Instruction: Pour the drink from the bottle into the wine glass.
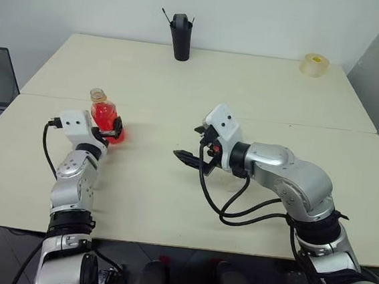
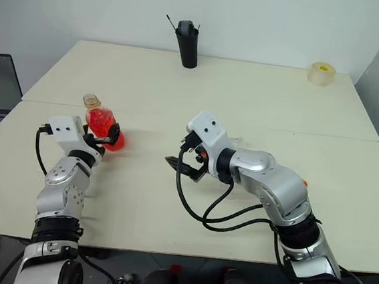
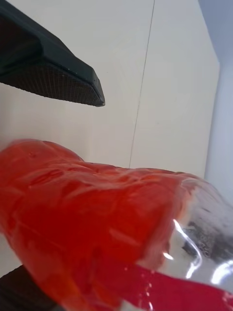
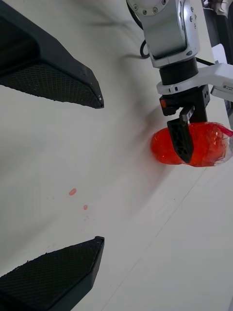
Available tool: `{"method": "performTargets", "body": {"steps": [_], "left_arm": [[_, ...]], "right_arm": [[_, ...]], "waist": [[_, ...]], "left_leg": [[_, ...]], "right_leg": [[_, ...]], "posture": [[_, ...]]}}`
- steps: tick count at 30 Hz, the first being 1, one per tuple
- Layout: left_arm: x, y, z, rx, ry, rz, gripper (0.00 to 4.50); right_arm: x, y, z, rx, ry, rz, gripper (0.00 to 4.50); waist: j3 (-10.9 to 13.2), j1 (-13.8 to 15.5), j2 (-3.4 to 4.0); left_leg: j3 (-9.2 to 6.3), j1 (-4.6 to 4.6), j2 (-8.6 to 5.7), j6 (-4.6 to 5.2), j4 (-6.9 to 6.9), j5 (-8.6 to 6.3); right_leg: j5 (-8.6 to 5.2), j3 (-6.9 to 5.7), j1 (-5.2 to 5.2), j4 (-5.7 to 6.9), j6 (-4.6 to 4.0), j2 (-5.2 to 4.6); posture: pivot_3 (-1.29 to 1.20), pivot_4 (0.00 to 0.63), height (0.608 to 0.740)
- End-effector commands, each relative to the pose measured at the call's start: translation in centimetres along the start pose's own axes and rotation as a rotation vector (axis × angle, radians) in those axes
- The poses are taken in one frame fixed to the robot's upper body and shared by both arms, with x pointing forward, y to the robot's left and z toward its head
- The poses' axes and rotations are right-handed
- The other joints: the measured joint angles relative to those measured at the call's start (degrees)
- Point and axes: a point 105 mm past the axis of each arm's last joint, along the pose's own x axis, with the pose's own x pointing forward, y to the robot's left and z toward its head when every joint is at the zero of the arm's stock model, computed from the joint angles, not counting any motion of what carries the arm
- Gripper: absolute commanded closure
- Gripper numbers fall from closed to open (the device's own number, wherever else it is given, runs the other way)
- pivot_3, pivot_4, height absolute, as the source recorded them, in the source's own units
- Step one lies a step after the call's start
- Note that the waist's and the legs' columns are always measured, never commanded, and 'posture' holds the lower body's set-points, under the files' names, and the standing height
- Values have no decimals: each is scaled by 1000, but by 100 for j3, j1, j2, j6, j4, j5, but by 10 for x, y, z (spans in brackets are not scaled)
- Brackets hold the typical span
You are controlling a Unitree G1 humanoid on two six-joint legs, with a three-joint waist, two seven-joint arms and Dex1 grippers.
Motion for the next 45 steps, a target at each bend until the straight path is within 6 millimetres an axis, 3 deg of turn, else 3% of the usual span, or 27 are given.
{"method": "performTargets", "body": {"steps": [1,25,29,39,43,45], "left_arm": [[-4,6,15,13,-48,11,12],[-30,-9,4,39,29,-90,12],[-34,-2,5,44,41,-81,12],[-64,-4,-11,53,167,-241,12],[-82,-17,-14,116,154,-420,12],[-90,-27,-17,164,149,-497,12]], "right_arm": [[-2,0,14,-33,-56,1,0],[-5,-7,9,-35,-49,-5,0],[-6,-9,8,-35,-44,-9,0],[-13,-16,7,-30,-41,-28,0],[-31,-6,6,-75,-42,57,0],[-42,-11,8,-78,-43,40,0]], "waist": [[0,0,0],[0,-1,0],[0,0,0],[0,-11,0],[0,7,0],[1,6,1]], "left_leg": [[0,0,0,0,0,0],[0,0,1,0,-2,0],[-2,0,1,0,-2,0],[1,2,2,0,-6,0],[0,0,0,0,-7,0],[-1,1,-2,0,-8,0]], "right_leg": [[0,0,0,0,0,0],[0,2,0,-1,0,-1],[0,2,0,-1,0,0],[0,4,0,-3,0,-1],[-1,3,1,-9,-1,-3],[-1,3,5,-15,0,-8]], "posture": [[0,150,740],[0,150,740],[0,150,740],[0,150,740],[0,150,740],[0,150,740]]}}
